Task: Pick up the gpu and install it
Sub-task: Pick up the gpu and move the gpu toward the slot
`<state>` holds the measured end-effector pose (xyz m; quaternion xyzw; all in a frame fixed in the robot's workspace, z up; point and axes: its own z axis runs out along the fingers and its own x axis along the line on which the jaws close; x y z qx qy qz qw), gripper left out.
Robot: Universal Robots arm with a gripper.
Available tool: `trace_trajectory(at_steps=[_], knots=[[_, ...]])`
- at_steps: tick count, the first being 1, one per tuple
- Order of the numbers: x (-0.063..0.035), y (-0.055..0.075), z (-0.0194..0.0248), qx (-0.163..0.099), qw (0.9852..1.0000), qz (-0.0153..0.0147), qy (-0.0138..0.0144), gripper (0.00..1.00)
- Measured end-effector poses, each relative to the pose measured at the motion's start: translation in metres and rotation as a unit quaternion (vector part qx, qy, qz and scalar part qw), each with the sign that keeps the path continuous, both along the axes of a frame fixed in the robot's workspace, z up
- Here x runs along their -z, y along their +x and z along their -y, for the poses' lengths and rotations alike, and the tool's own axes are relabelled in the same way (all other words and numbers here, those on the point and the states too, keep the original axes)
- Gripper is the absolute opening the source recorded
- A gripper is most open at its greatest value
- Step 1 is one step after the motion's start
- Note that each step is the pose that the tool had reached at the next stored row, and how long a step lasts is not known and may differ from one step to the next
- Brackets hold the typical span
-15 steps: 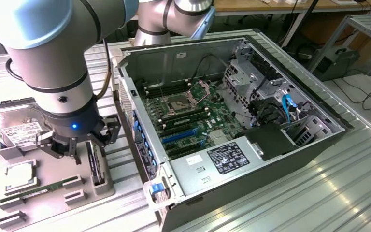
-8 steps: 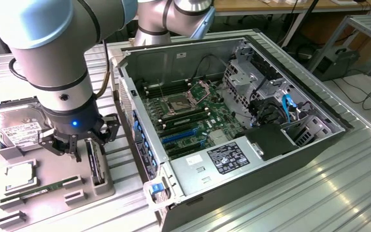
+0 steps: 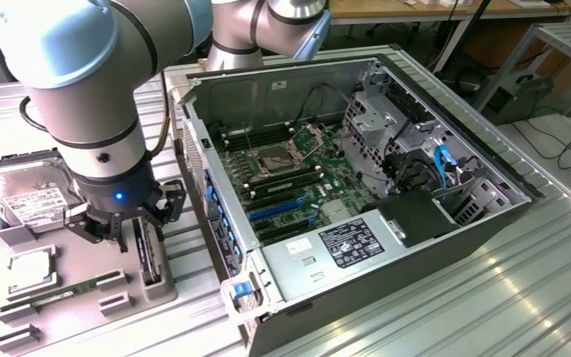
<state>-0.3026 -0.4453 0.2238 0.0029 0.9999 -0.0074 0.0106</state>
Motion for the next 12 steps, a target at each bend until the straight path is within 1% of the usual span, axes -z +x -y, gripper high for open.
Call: trace_trajectory(at_steps=[4,6,7,12], knots=[[0.0011,0.0004,0.0,0.0,1.0,0.0,-0.0001,0.54],[0.0012,0.0004,0.0,0.0,1.0,0.0,-0.0001,0.53],[0.0012,0.0004,0.0,0.0,1.0,0.0,-0.0001,0.45],[0.0012,0.0004,0.0,0.0,1.0,0.0,0.0,0.45]])
